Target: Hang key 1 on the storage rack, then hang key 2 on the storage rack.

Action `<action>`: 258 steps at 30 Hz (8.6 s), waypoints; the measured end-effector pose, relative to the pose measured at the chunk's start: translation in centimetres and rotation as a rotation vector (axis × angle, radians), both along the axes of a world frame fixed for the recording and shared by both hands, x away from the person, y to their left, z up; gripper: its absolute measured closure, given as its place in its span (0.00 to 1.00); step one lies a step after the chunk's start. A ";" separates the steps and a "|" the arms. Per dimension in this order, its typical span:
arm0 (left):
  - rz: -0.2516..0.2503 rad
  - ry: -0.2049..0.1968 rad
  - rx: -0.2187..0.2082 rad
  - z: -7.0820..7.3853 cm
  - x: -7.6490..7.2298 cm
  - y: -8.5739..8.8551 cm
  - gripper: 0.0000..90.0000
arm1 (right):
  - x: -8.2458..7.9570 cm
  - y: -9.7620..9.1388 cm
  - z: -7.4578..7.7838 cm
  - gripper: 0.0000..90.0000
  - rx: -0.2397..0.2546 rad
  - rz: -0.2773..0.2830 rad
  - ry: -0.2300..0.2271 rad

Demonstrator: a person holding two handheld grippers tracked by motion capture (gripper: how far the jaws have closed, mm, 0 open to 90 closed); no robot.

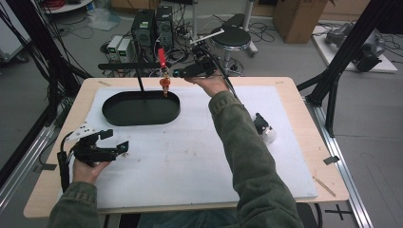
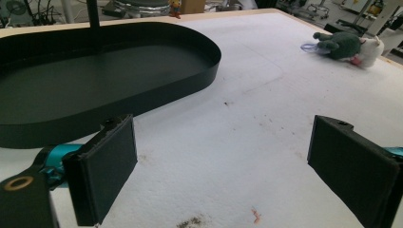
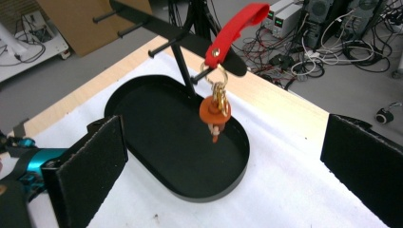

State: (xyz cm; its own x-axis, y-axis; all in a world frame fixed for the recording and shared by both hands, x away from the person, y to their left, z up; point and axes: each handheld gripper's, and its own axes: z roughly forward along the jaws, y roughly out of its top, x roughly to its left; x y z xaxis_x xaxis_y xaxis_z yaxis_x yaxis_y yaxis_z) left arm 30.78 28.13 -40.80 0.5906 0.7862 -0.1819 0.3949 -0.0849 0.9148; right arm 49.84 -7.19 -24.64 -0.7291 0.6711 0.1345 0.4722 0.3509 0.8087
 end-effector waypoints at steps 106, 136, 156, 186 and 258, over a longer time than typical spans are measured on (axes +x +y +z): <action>0.007 0.017 0.034 -0.1 -0.2 -0.2 0.11 | -9.7 -27.0 -17.6 0.01 -0.245 -0.306 0.117; 0.009 0.015 0.037 -0.1 -0.2 -0.3 0.11 | -10.0 -26.1 -17.2 0.57 -0.196 -0.239 0.166; 0.007 0.016 0.037 -0.1 -0.2 -0.2 0.11 | -9.9 -23.1 -13.2 0.56 -0.150 -0.179 0.138; 0.010 0.010 0.029 0.0 -0.2 -0.1 0.11 | -8.8 -16.6 -7.4 0.56 -0.102 -0.049 0.065; 0.003 0.005 0.013 0.0 -0.1 0.0 0.11 | -7.1 0.0 -4.7 0.56 -0.141 0.191 0.112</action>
State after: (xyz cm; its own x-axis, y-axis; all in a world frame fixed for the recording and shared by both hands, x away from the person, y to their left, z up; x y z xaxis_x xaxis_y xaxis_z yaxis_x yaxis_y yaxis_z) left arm 30.72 28.10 -40.77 0.5875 0.7901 -0.1749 0.4000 -0.0957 0.9115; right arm 42.69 -7.17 -29.36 -0.8300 0.5409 0.1364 0.4706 0.5475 0.6919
